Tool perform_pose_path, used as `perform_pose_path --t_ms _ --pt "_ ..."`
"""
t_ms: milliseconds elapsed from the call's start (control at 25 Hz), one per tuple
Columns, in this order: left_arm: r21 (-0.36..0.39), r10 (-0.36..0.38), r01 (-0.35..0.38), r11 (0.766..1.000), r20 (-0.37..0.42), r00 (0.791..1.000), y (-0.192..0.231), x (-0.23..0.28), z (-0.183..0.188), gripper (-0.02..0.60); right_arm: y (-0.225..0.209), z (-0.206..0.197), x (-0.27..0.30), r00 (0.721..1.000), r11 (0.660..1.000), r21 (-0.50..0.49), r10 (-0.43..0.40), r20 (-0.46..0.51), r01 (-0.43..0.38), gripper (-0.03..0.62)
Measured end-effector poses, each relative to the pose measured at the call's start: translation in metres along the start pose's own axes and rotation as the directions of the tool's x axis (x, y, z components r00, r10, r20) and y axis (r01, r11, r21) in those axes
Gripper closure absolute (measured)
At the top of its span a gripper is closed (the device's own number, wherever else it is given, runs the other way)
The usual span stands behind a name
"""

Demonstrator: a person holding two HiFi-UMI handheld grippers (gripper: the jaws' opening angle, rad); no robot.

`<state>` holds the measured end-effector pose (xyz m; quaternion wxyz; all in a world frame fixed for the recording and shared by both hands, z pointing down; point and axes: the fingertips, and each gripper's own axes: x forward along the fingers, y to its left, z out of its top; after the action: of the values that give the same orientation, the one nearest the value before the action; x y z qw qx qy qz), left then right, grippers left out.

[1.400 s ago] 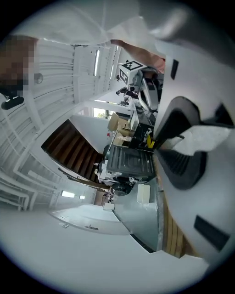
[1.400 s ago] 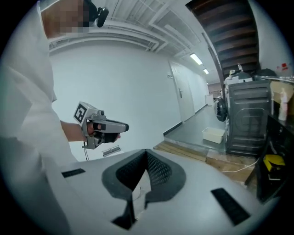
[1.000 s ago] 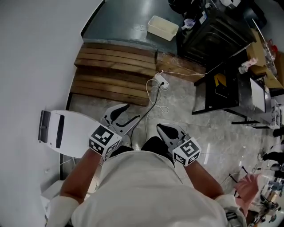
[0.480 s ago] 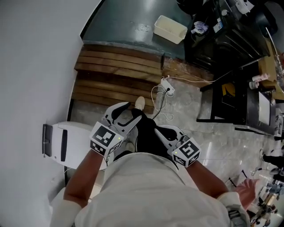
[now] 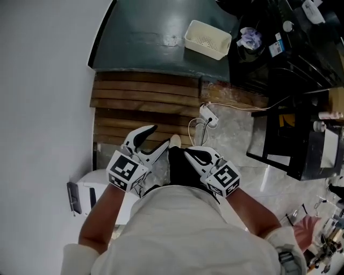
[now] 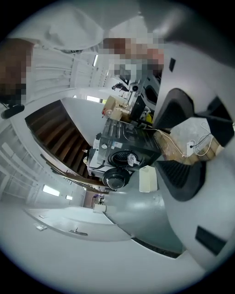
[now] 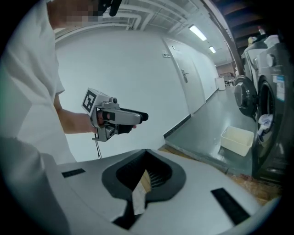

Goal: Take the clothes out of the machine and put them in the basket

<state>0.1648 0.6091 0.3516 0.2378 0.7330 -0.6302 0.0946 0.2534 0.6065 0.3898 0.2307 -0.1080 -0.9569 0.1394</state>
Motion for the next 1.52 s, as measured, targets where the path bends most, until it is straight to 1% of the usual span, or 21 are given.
perform_pose_path --t_ms 80,200,320,440,560,720,840,920,1120,1200,1280,1400,1480,1520 --pt "0.026 -0.001 0.001 1.000 -0.014 1.000 0.017 0.018 0.033 0.365 -0.029 0.027 0.004 1.000 1.000 0.007 -0.009 0.005 0.008 0.591" --pt "0.057 -0.011 0.012 0.998 -0.010 1.000 0.035 0.037 0.082 0.365 -0.060 0.063 0.005 1.000 0.999 0.025 -0.022 0.014 0.021 0.591" --pt "0.058 -0.022 0.022 0.998 -0.006 1.000 0.052 0.052 0.118 0.368 -0.081 0.094 0.004 0.999 0.999 0.024 -0.034 0.025 0.033 0.591" --pt "0.063 -0.040 0.041 0.997 -0.016 0.999 0.067 0.067 0.141 0.370 -0.099 0.110 0.005 0.998 0.997 0.051 -0.061 0.029 0.059 0.591" --pt "0.072 -0.073 0.074 0.995 -0.026 0.997 0.084 0.086 0.156 0.371 -0.116 0.120 0.011 0.996 0.993 0.075 -0.088 0.025 0.086 0.591" --pt "0.080 -0.140 0.143 0.986 -0.051 0.989 0.113 0.121 0.172 0.371 -0.143 0.130 0.025 0.991 0.984 0.117 -0.134 0.011 0.131 0.591" --pt "0.091 -0.208 0.215 0.972 -0.076 0.975 0.140 0.151 0.193 0.371 -0.174 0.150 0.039 0.980 0.969 0.151 -0.200 0.006 0.197 0.591" --pt "0.112 -0.263 0.274 0.955 -0.100 0.959 0.159 0.170 0.212 0.371 -0.196 0.171 0.051 0.966 0.950 0.182 -0.259 0.006 0.253 0.591" --pt "0.180 -0.388 0.414 0.892 -0.165 0.907 0.219 0.211 0.259 0.371 -0.243 0.228 0.092 0.922 0.895 0.241 -0.388 0.004 0.375 0.592" --pt "0.198 -0.436 0.471 0.860 -0.194 0.879 0.238 0.226 0.276 0.371 -0.259 0.250 0.107 0.900 0.867 0.269 -0.436 0.000 0.420 0.591" --pt "0.220 -0.481 0.527 0.821 -0.231 0.846 0.253 0.237 0.291 0.371 -0.269 0.274 0.120 0.876 0.835 0.302 -0.482 0.000 0.459 0.591" --pt "0.246 -0.529 0.595 0.765 -0.287 0.799 0.268 0.254 0.309 0.367 -0.281 0.305 0.135 0.847 0.799 0.335 -0.532 0.008 0.499 0.591" --pt "0.254 -0.548 0.623 0.739 -0.311 0.777 0.273 0.269 0.316 0.364 -0.287 0.318 0.141 0.832 0.782 0.352 -0.554 0.013 0.515 0.591" --pt "0.253 -0.554 0.633 0.731 -0.321 0.768 0.275 0.277 0.319 0.361 -0.289 0.322 0.142 0.827 0.775 0.357 -0.561 0.013 0.521 0.591"
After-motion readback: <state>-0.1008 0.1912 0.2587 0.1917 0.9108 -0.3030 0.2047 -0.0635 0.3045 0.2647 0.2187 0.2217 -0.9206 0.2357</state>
